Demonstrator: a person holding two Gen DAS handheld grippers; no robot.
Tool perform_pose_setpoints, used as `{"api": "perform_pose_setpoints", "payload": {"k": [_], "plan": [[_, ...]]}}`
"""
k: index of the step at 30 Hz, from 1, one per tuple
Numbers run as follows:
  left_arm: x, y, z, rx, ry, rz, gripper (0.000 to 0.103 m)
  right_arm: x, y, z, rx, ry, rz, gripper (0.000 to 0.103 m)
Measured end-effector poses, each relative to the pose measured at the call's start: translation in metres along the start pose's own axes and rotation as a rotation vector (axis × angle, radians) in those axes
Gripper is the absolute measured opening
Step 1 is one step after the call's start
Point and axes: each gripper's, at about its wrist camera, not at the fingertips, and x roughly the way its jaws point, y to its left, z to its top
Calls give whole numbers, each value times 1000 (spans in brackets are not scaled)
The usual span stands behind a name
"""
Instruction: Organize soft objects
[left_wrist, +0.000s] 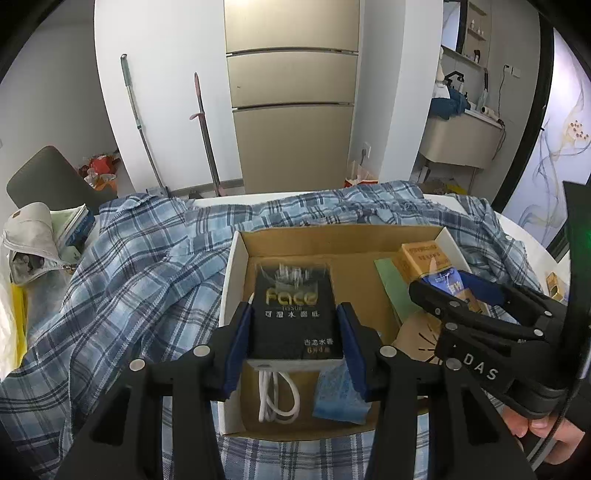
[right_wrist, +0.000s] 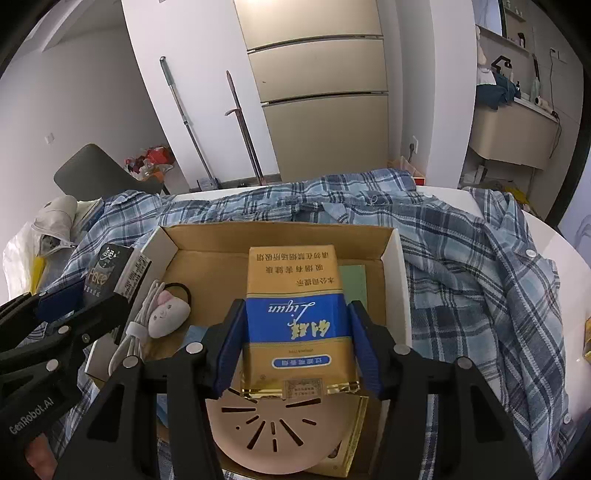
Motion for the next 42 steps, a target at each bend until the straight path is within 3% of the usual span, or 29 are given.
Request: {"api": "perform_pose_setpoints", "payload": {"k": [4, 6, 18, 25, 34, 36, 37, 39, 42], "plan": [[4, 1, 0, -3, 9, 11, 53, 3, -1, 0, 8, 11, 3, 60], [3, 4, 0, -23, -7, 11, 67, 3, -1, -1, 8, 9, 1, 68], [-11, 2, 1, -7, -51, 30, 67, -20, 0, 6, 5, -80, -31, 74], [-46, -4, 0, 6, -124, 26, 67, -62, 3, 14, -9, -174, -55, 74], [-135, -8, -20, 49, -372, 6, 68, -140, 14, 7, -39, -326, -63, 74], [-157, -6, -31, 53, -454, 3, 80, -157, 15, 2, -38, -363, -56, 76], [-163, -6, -36, 54, -486, -5, 83, -167, 14, -3, -34, -387, -45, 79], [-184, -4, -51, 46, -594, -15, 89, -181, 13, -13, -30, -434, -33, 102], [-197, 1, -68, 14, -679, -17, 89, -204, 13, -34, -48, -545, -73, 103]]}}
